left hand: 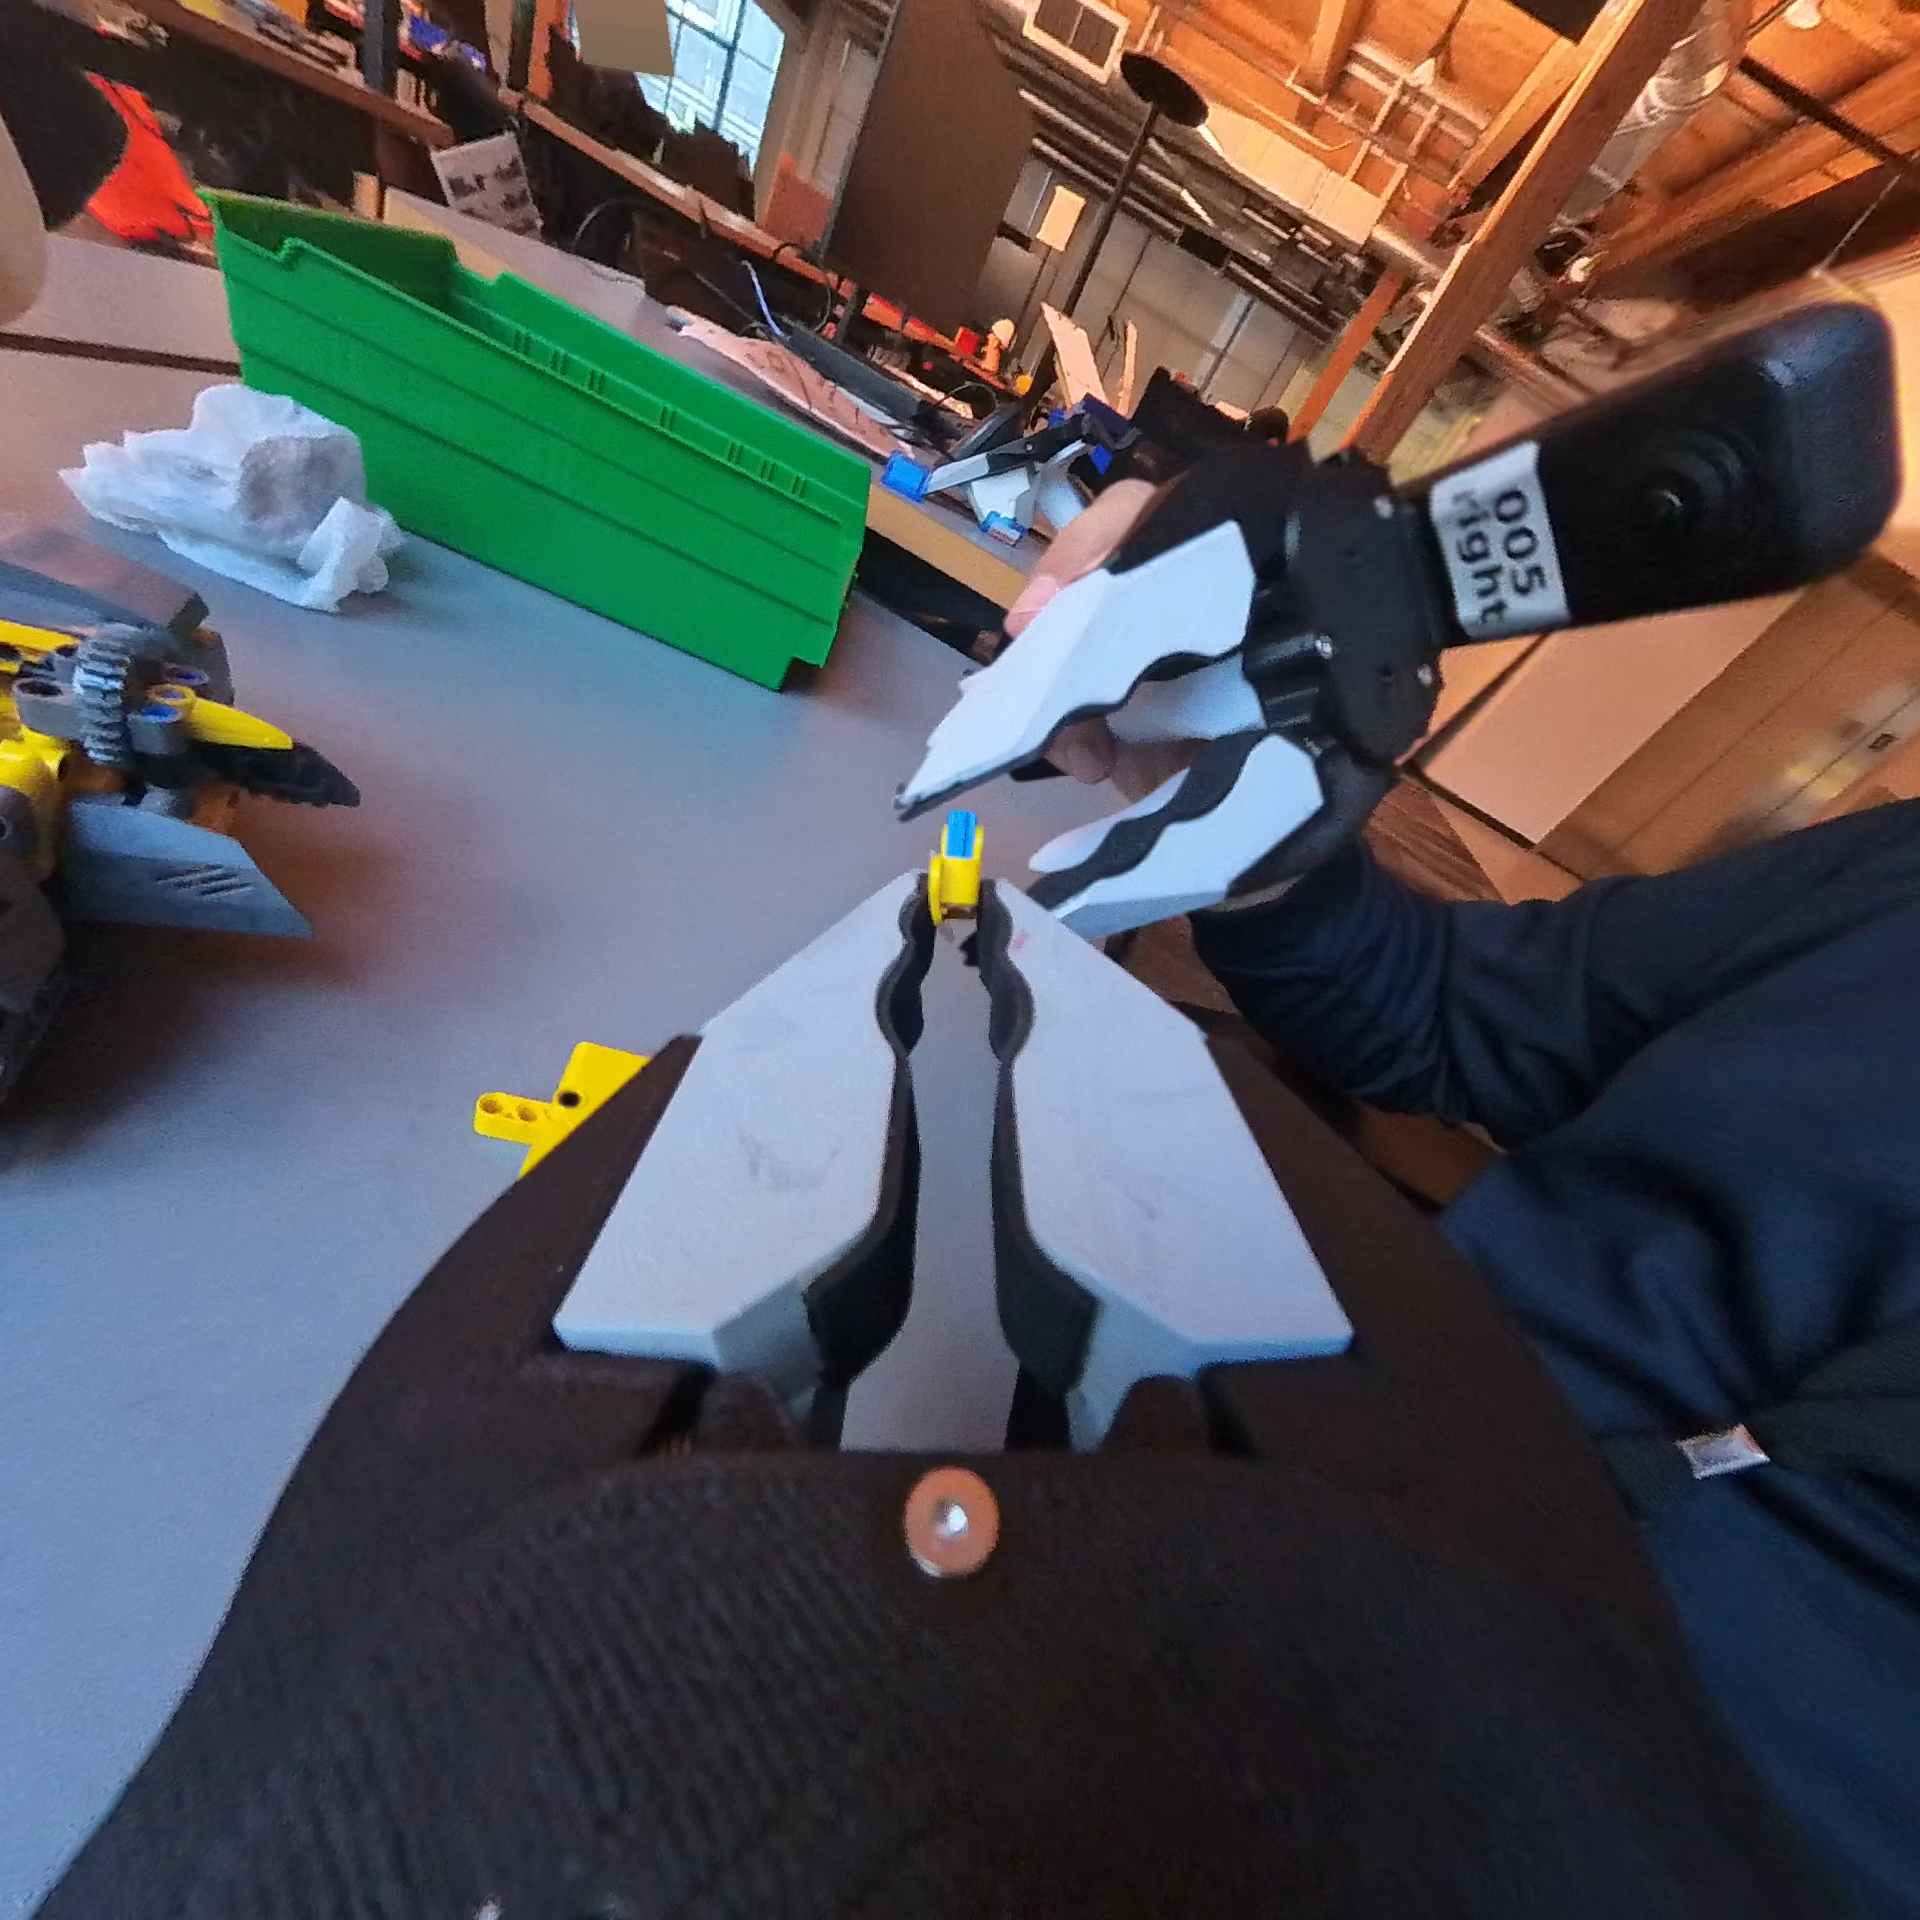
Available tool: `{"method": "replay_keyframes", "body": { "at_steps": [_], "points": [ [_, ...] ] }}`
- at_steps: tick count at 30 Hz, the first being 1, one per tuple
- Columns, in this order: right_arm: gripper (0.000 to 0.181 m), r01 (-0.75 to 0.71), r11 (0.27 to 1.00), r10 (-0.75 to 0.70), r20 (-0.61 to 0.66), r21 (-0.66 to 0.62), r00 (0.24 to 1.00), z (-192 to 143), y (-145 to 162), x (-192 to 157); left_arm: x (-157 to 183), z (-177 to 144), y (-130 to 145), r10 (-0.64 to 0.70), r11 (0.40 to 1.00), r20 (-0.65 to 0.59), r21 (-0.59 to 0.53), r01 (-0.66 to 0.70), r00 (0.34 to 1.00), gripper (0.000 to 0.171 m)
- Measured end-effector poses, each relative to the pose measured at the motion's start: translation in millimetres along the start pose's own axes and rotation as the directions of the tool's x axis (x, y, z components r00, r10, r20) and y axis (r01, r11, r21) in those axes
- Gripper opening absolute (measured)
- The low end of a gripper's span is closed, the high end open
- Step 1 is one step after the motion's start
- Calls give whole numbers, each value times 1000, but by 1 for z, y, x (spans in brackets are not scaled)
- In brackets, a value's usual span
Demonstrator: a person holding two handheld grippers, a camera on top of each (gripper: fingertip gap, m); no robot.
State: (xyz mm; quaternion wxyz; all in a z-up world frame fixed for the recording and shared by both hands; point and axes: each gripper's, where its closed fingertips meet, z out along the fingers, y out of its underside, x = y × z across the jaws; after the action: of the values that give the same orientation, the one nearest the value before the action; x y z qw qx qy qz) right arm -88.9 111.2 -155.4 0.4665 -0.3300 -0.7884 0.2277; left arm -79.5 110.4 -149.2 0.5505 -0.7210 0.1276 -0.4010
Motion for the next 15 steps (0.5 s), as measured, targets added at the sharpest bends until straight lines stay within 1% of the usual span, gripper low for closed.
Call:
{"method": "replay_keyframes", "body": {
  "at_steps": [6, 11, 13, 15],
  "points": [
    [15, 127, 985, -138, -95, -113, 986, 14, 13, 1, -5, 3, 4, -45, 999, 41, 3, 45, 998, 5],
    [15, 121, 983, -140, -136, -140, 981, 25, 16, 0, -7, 1, 2, -39, 999, 33, 33, 38, 999, 13],
    [15, 140, 976, -166, -160, -164, 973, 29, 18, 1, -12, 0, 4, -3, 1000, 75, 23, 1, 997, 10],
    [14, 131, 978, -159, -176, -160, 972, 32, 16, 1, -18, -4, 3, 88, 995, 139, 27, -93, 986, 5]
  ]
}}
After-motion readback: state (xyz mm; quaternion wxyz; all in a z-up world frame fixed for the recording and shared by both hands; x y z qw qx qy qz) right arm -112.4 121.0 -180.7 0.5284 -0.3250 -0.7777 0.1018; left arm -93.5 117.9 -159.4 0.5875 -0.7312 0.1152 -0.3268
